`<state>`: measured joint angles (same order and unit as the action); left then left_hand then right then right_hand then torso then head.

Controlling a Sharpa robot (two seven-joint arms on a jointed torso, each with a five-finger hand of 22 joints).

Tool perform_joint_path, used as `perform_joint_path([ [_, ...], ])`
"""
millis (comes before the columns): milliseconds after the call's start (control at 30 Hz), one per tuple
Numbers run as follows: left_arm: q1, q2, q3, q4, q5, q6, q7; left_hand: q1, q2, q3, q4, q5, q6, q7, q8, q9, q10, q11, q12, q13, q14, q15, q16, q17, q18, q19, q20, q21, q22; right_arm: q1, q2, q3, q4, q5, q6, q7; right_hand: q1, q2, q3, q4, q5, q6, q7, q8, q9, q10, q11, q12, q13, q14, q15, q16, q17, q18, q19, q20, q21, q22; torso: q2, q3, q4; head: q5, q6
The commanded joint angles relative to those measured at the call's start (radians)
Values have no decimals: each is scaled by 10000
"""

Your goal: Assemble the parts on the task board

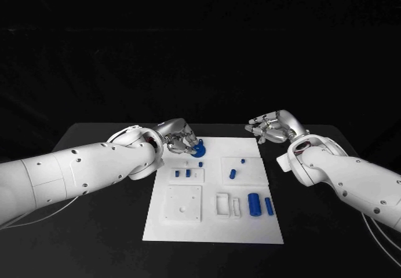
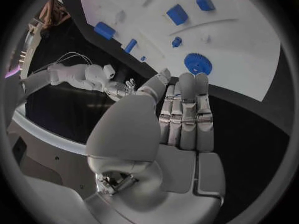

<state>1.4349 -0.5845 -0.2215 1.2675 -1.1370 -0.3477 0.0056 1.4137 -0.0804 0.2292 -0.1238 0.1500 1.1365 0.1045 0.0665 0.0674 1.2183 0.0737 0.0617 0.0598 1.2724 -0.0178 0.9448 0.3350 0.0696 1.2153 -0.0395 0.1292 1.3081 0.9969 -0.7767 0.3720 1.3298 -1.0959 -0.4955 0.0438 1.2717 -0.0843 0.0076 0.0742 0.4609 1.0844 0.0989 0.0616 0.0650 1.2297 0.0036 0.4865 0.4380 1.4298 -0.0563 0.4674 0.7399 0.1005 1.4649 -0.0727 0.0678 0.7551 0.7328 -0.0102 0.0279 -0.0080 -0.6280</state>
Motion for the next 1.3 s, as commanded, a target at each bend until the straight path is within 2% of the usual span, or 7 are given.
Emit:
perform_joint_path([
  [33,-48,201,-24,-170,-1022,-107,556,-111,-12,20,-43,22,66,-2,-36,-10,-42,-27,-43,-16,136,-23,117,6,100,104,3,101,224,-5,21,5,0,163,-69,277,76,-44,86,-6,26,-65,31,6,-12,150,54,-560,-591,52,94,-616,-146,-134,212,101,3,-943,12,1,-15,-9,-4],
  [500,-195,750,-75,-736,-1576,828,302,-256,-118,-135,-47,-81,-134,-24,-40,-24,-826,120,-41,-21,495,-4,695,106,203,432,24,469,215,-4,53,5,7,524,64,492,71,-189,818,220,93,-149,227,3,-13,466,628,-4153,-3757,73,677,-4047,-2659,-111,-1119,704,-37,-4708,-7,-2,20,-71,-45],
  [600,-235,822,-79,-800,-1672,1037,289,-191,-74,-257,-39,-75,-171,-22,-41,-26,-971,144,-42,-23,502,2,746,75,231,428,40,525,213,-4,62,5,-3,667,137,573,113,-233,993,235,115,-177,281,7,-12,155,772,-4229,-3774,-822,964,-4037,-3753,-143,-2030,1012,-9,-5423,-8,0,12,-67,-50],
  [667,-259,865,-81,-840,-1752,1163,274,-170,-47,-292,-40,-62,-198,-21,-42,-31,-1035,150,-43,-24,534,-5,807,80,230,413,35,543,211,-4,70,5,-14,778,197,642,116,-321,1218,233,132,-236,329,5,-14,-185,908,-4246,-3786,-1194,1247,-4059,-5920,5,-2642,1410,74,-6572,-13,-2,6,-73,-52],
  [767,-282,903,-83,-886,-1827,1347,251,-160,-13,-351,-39,-58,-201,-17,-40,-33,-1080,156,-41,-23,513,-6,834,55,230,395,36,573,208,-4,79,5,-32,977,319,778,179,-303,1203,122,144,-389,411,4,-18,-668,1080,-4249,-3793,-2076,1512,-4048,-6575,-112,-3443,1666,-25,-6904,-14,-6,3,-80,-53],
  [933,-298,913,-83,-913,-1877,1559,248,-195,5,-418,-8,-68,-211,-11,-42,-35,-1073,156,-43,-24,519,-1,856,37,229,398,43,588,200,-4,88,5,-52,1218,429,942,235,-192,1059,-139,133,-601,493,2,-31,-1217,1266,-4267,-3803,-2867,1759,-4063,-6784,99,-4342,2101,17,-6897,-15,-3,21,-107,-60],
  [1300,-358,991,-83,-1021,-2033,1650,241,-157,45,-518,50,-78,-234,20,-44,-37,-1061,165,-42,-24,531,15,918,13,248,433,56,593,197,-4,113,4,-64,1366,458,1005,201,-178,991,-191,129,-778,528,-6,-38,-1303,1304,-4268,-3802,-2948,1814,-4067,-6787,117,-4472,2153,16,-6898,-12,-7,11,-111,-63],
])
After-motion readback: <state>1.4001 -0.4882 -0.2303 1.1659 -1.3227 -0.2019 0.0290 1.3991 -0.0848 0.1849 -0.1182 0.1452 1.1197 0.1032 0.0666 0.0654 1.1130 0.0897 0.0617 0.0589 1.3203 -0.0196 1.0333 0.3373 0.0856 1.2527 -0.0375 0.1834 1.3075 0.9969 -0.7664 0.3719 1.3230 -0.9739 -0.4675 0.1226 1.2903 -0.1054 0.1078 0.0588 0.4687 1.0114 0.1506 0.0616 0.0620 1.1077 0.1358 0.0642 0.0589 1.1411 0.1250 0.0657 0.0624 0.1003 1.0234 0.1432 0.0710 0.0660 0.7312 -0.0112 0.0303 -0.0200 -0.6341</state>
